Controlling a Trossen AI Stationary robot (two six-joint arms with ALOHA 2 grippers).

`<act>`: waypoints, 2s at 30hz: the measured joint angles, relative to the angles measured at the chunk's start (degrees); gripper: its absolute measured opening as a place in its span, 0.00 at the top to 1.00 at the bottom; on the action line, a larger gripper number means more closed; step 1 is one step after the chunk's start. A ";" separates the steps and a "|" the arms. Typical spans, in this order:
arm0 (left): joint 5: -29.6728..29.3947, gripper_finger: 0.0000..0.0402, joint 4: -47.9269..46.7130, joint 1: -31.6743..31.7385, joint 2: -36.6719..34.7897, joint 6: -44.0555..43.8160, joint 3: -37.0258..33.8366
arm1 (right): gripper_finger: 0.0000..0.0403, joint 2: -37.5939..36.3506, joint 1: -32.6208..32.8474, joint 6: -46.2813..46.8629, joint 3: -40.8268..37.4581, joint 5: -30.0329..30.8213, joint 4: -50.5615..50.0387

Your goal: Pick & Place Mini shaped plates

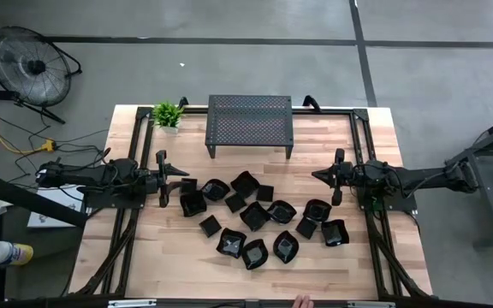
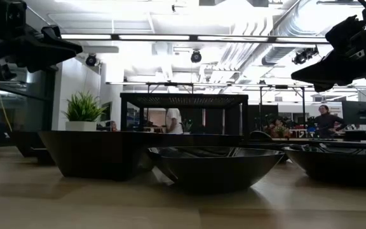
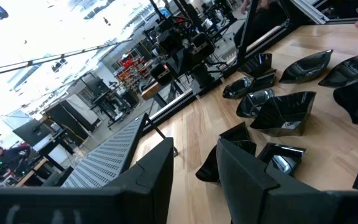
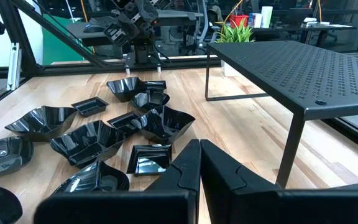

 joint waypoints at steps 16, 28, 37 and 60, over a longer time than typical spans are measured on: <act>0.01 0.70 0.00 0.00 -0.01 0.00 0.00 | 0.99 -0.01 0.00 -0.01 0.00 0.01 0.00; 0.01 0.70 0.01 -0.01 -0.01 0.00 0.00 | 0.99 -0.02 -0.02 0.00 0.00 0.00 0.00; 0.01 0.70 -0.01 -0.01 0.01 0.00 0.00 | 0.99 -0.01 0.00 -0.02 0.00 0.02 0.01; 0.00 0.70 0.00 0.01 -0.01 0.00 0.00 | 1.00 0.03 -0.04 19.83 7.06 18.96 -1.19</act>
